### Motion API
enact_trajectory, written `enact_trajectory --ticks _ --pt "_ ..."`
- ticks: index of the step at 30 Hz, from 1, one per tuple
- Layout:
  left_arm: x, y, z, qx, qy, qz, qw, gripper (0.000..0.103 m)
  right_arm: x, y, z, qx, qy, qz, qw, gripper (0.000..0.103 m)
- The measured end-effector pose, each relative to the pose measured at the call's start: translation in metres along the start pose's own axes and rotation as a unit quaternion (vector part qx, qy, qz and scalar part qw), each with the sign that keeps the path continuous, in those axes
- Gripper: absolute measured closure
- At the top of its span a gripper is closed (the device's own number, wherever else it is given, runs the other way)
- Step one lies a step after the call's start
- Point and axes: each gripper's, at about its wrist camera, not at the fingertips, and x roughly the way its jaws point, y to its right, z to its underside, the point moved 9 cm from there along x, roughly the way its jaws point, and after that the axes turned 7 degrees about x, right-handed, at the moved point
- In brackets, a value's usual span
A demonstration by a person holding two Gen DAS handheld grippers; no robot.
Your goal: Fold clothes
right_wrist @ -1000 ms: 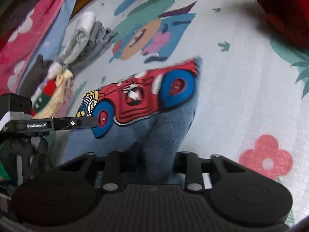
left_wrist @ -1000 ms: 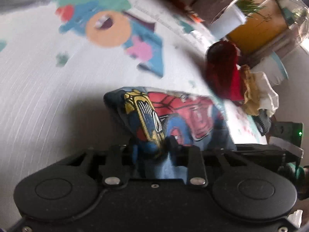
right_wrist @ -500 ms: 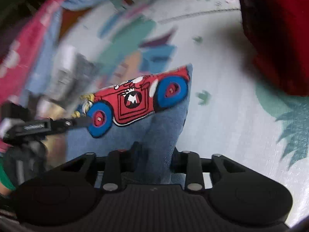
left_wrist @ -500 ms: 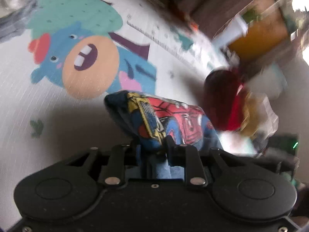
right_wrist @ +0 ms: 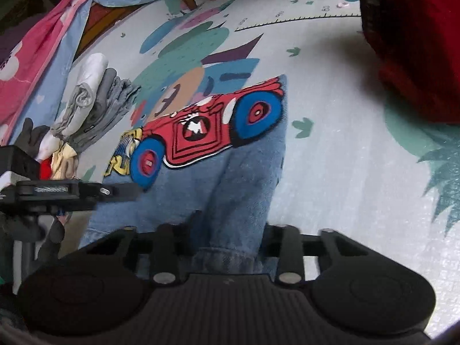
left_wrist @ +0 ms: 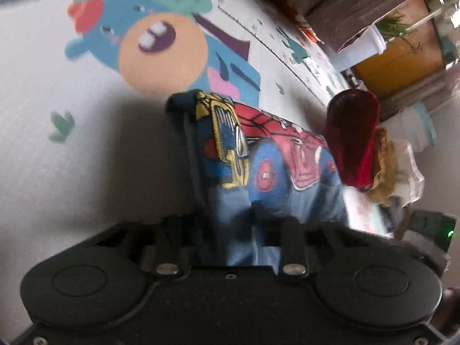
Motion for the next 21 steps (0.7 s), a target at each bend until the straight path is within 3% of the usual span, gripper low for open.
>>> enact_trajectory --ticks 5,10,16,21 --pt "-0.026 0.009 -0.012 -0.012 0.035 0.035 0.9987 0.082 -0.014 -0.027 -0.016 -0.027 -0.003 -0.026 0.999 0.078" --pt "-0.080 0.010 -0.036 -0.030 0.090 0.057 0.9939 0.082 -0.034 -0.082 -0.045 -0.082 0.008 -0.059 0.995 0.078" --pt "-0.162 -0.011 -0.062 -0.068 0.177 0.071 0.9791 0.082 -0.044 -0.174 -0.080 -0.146 0.024 -0.114 0.982 0.078" --pt "-0.246 -0.037 -0.071 -0.089 0.245 0.061 0.9637 0.082 -0.029 -0.258 -0.091 -0.177 0.020 -0.174 0.969 0.078"
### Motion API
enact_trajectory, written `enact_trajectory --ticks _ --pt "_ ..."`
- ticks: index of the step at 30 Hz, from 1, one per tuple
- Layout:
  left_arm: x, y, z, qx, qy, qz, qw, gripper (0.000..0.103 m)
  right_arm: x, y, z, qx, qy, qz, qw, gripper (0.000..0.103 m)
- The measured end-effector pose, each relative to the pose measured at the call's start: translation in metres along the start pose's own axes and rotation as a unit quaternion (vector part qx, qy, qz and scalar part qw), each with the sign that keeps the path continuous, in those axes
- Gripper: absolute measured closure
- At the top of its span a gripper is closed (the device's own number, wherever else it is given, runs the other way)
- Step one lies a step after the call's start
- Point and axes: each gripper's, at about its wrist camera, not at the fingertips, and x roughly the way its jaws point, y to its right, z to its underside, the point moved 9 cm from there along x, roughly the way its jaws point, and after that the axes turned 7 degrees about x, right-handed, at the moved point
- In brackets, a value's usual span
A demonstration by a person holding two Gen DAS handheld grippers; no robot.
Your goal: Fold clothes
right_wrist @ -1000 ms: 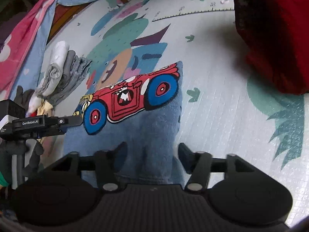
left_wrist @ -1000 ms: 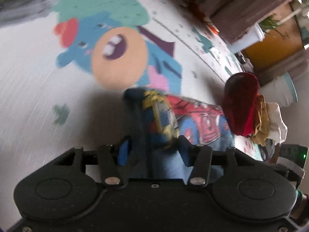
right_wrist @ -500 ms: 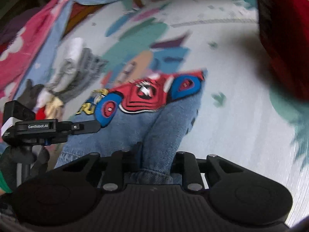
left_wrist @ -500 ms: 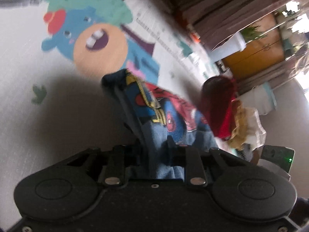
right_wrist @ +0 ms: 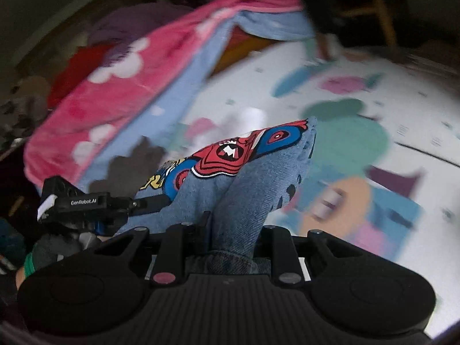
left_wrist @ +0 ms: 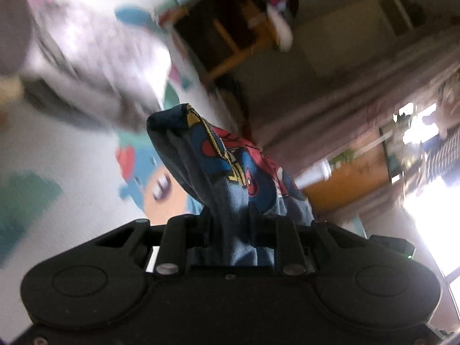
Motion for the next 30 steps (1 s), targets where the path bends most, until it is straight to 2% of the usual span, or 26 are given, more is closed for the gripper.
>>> enact_trajectory --ticks 4,8,12,15,18,20,21,22,23,24,25,27,28,30 --pt "-0.060 -0.005 -0.039 0.012 0.055 -0.022 0.9982 0.082 0.038 -0.056 -0.020 -0.018 0.004 -0.049 0.999 0.078" --pt "-0.128 -0.013 -0.077 0.028 0.117 -0.043 0.9918 0.082 0.079 -0.118 -0.039 -0.034 0.011 -0.103 0.994 0.078" --pt "-0.187 -0.023 -0.110 0.046 0.181 -0.082 0.9790 0.082 0.122 -0.187 -0.058 -0.081 0.012 -0.143 0.986 0.078" --pt "-0.222 -0.033 -0.126 0.048 0.224 -0.104 0.9679 0.082 0.155 -0.228 -0.075 -0.091 0.008 -0.171 0.981 0.078" --pt "-0.246 -0.055 -0.134 0.026 0.254 -0.118 0.9596 0.082 0.187 -0.257 -0.082 -0.114 -0.008 -0.185 0.976 0.078" --pt "-0.252 -0.080 -0.133 0.003 0.258 -0.138 0.9561 0.082 0.215 -0.257 -0.078 -0.123 -0.029 -0.156 0.980 0.074" --pt "-0.251 -0.094 -0.129 -0.010 0.258 -0.149 0.9545 0.082 0.231 -0.248 -0.073 -0.112 -0.043 -0.123 0.985 0.064" --pt "-0.246 -0.116 -0.122 -0.031 0.251 -0.168 0.9528 0.081 0.249 -0.234 -0.066 -0.105 -0.056 -0.072 0.990 0.050" --pt "-0.237 -0.142 -0.110 -0.060 0.233 -0.197 0.9503 0.080 0.266 -0.218 -0.057 -0.100 -0.069 -0.011 0.993 0.046" --pt "-0.228 -0.166 -0.097 -0.089 0.207 -0.235 0.9455 0.076 0.274 -0.208 -0.048 -0.108 -0.073 0.026 0.991 0.045" --pt "-0.223 -0.181 -0.086 -0.100 0.189 -0.265 0.9400 0.067 0.278 -0.202 -0.039 -0.122 -0.072 0.049 0.989 0.045" --pt "-0.226 -0.170 -0.083 -0.065 0.195 -0.285 0.9361 0.060 0.266 -0.207 -0.033 -0.154 -0.043 0.058 0.985 0.042" --pt "-0.229 -0.159 -0.086 -0.026 0.199 -0.308 0.9300 0.055 0.257 -0.213 -0.032 -0.174 -0.024 0.059 0.983 0.042" --pt "-0.235 -0.133 -0.096 0.060 0.210 -0.358 0.9079 0.055 0.235 -0.222 -0.035 -0.197 0.007 0.050 0.979 0.042"
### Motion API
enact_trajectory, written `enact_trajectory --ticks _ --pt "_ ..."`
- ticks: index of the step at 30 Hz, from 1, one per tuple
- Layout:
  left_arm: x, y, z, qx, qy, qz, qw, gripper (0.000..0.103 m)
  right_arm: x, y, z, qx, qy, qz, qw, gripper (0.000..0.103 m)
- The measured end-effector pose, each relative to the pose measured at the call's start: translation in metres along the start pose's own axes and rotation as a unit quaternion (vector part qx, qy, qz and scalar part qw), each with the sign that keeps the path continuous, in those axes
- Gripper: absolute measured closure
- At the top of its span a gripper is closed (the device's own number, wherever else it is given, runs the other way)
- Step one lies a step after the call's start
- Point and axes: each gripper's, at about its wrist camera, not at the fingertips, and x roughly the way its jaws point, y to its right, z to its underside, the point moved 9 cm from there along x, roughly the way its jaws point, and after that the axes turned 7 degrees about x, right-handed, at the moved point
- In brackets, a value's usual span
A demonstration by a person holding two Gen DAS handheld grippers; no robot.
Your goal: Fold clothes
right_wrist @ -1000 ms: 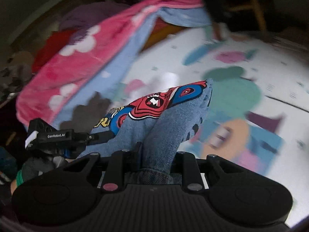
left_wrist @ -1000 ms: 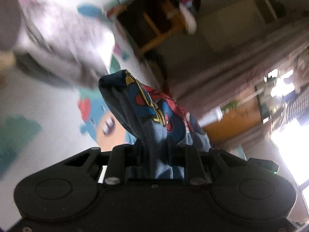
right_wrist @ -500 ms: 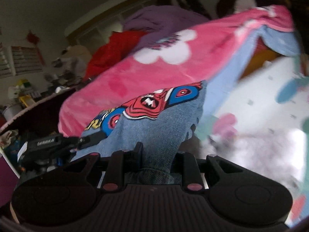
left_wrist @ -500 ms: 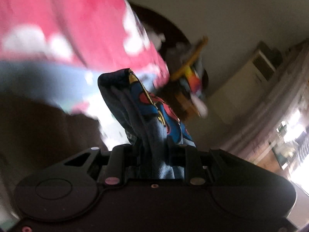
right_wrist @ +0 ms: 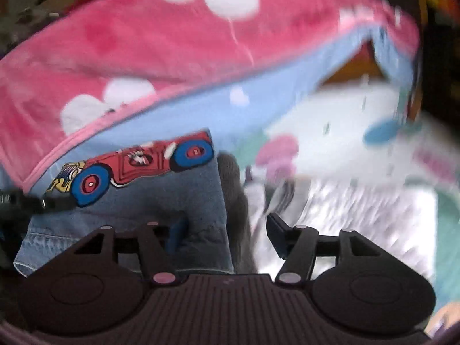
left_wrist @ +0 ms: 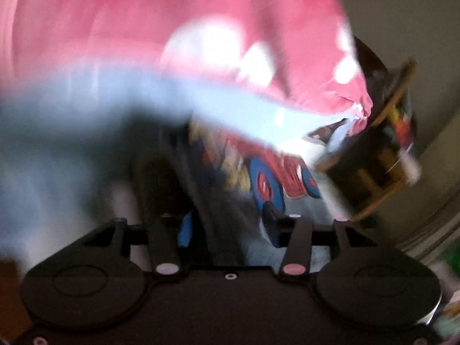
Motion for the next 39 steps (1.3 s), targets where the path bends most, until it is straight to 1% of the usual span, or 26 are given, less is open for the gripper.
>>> enact_trajectory --ticks 2,4,5,6,7,8,10,12,13,15,17,18,19,20,22,24,25,26,28,30,32,34,35,36,37,39 --pt "-0.013 0.011 -0.014 0.058 0.039 -0.021 0.9973 0.055 -0.021 -0.003 -0.005 0.008 0.013 -0.019 1.000 0.042" --pt "-0.020 0.031 -0.013 0.110 0.071 -0.012 0.9913 0.055 -0.036 0.001 -0.003 0.027 0.011 -0.026 0.999 0.042" --pt "-0.018 0.041 -0.008 0.132 0.074 -0.004 0.9885 0.054 -0.044 0.003 0.001 0.040 0.005 -0.031 0.999 0.042" --pt "-0.015 0.050 -0.002 0.152 0.072 0.003 0.9858 0.054 -0.053 0.008 0.009 0.055 -0.002 -0.036 0.998 0.042" --pt "-0.008 0.050 0.007 0.163 0.056 0.009 0.9849 0.054 -0.065 0.015 0.018 0.074 -0.013 -0.041 0.996 0.042" --pt "-0.001 0.044 0.018 0.170 0.034 0.012 0.9847 0.050 -0.074 0.020 0.029 0.089 -0.024 -0.044 0.995 0.042" --pt "0.020 0.041 0.038 0.174 -0.011 -0.009 0.9846 0.048 -0.100 0.040 0.055 0.108 -0.046 -0.032 0.993 0.042" --pt "0.014 0.049 0.036 0.165 -0.002 -0.005 0.9863 0.047 -0.132 0.065 0.081 0.128 -0.067 -0.008 0.990 0.042" --pt "0.007 0.053 0.033 0.159 0.007 0.000 0.9872 0.044 -0.153 0.079 0.092 0.139 -0.076 0.008 0.987 0.042" --pt "0.002 0.074 0.025 0.159 0.013 0.027 0.9868 0.040 -0.199 0.110 0.112 0.163 -0.090 0.043 0.982 0.040" --pt "0.000 0.102 0.021 0.174 0.006 0.057 0.9830 0.033 -0.258 0.137 0.127 0.182 -0.092 0.087 0.975 0.033" --pt "-0.003 0.117 0.022 0.185 0.002 0.074 0.9799 0.032 -0.287 0.146 0.133 0.189 -0.093 0.106 0.972 0.026" --pt "-0.008 0.133 0.023 0.191 -0.002 0.093 0.9772 0.030 -0.315 0.153 0.138 0.195 -0.093 0.123 0.969 0.021" --pt "-0.015 0.148 0.024 0.194 -0.005 0.113 0.9744 0.026 -0.342 0.157 0.142 0.199 -0.094 0.138 0.966 0.021" --pt "-0.023 0.179 0.027 0.192 -0.028 0.155 0.9686 0.022 -0.394 0.160 0.150 0.203 -0.094 0.164 0.961 0.021" --pt "-0.032 0.211 0.030 0.200 -0.053 0.190 0.9597 0.021 -0.446 0.157 0.153 0.207 -0.090 0.192 0.955 0.019" --pt "-0.037 0.227 0.032 0.204 -0.066 0.207 0.9545 0.021 -0.473 0.150 0.154 0.212 -0.083 0.201 0.953 0.017" --pt "-0.045 0.245 0.034 0.219 -0.079 0.224 0.9465 0.021 -0.495 0.143 0.153 0.218 -0.074 0.207 0.951 0.016" --pt "-0.062 0.284 0.036 0.258 -0.104 0.257 0.9256 0.021 -0.533 0.127 0.150 0.228 -0.055 0.224 0.946 0.006" --pt "-0.083 0.322 0.037 0.293 -0.127 0.289 0.9023 0.020 -0.563 0.110 0.146 0.240 -0.026 0.245 0.939 0.001" --pt "-0.115 0.364 0.032 0.319 -0.140 0.319 0.8815 0.015 -0.588 0.097 0.147 0.261 0.000 0.265 0.928 0.000" --pt "-0.148 0.403 0.029 0.355 -0.148 0.326 0.8632 0.009 -0.607 0.088 0.151 0.286 0.025 0.277 0.917 0.000" --pt "-0.164 0.419 0.032 0.379 -0.151 0.321 0.8549 0.006 -0.615 0.084 0.153 0.295 0.034 0.285 0.912 0.000" --pt "-0.181 0.434 0.037 0.403 -0.151 0.313 0.8466 0.005 -0.620 0.083 0.154 0.302 0.035 0.296 0.906 0.000" --pt "-0.197 0.449 0.041 0.426 -0.152 0.305 0.8377 0.000 -0.625 0.081 0.157 0.308 0.033 0.308 0.900 0.000" --pt "-0.227 0.470 0.059 0.467 -0.164 0.307 0.8126 0.000 -0.633 0.077 0.160 0.326 0.038 0.313 0.891 0.000"
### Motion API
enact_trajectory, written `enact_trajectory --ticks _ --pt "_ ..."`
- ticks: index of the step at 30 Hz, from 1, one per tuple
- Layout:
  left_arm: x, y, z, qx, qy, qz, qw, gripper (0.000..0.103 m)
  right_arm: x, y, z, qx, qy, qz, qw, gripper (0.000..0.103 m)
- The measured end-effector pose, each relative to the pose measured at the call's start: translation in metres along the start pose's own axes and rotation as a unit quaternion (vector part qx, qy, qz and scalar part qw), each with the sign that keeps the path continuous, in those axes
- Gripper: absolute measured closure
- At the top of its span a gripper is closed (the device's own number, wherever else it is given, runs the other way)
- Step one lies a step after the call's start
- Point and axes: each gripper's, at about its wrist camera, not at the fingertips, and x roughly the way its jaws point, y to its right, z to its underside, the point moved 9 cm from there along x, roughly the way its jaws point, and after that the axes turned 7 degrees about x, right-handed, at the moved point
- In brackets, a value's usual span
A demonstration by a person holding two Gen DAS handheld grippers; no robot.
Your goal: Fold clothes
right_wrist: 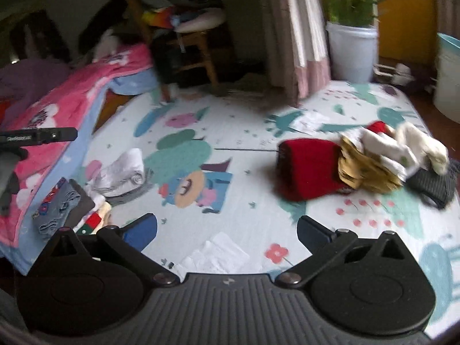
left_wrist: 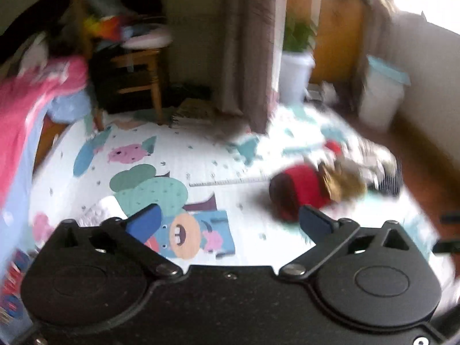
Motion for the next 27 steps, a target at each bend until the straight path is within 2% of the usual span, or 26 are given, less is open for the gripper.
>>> enact_trajectory --ticks 4,10,12,14,20,27 --pt "0.001 0.062 0.011 0.025 -0.015 -0.015 0.9995 0.000 -0.011 0.010 0.010 0.018 0.004 0.010 1.000 0.000" --pt "0.017 0.109 0.062 0.008 -0.060 -0.043 0.9973 0.000 -0.010 0.025 0.030 0.037 -0.005 0.040 0.999 0.000" --pt "0.018 0.117 0.076 -0.022 -0.068 -0.030 0.9970 0.000 -0.009 0.024 0.035 0.021 -0.006 0.053 0.998 0.000" --pt "0.017 0.127 0.082 -0.029 -0.076 -0.024 0.9964 0.000 -0.006 0.026 0.039 0.016 -0.009 0.065 0.998 0.000" --pt "0.016 0.138 0.100 -0.051 -0.085 -0.031 0.9946 0.000 -0.001 0.030 0.049 0.017 -0.011 0.088 0.996 0.000" --pt "0.007 0.139 0.108 -0.048 -0.076 -0.056 0.9943 0.000 0.012 0.030 0.065 0.004 -0.016 0.109 0.994 0.000"
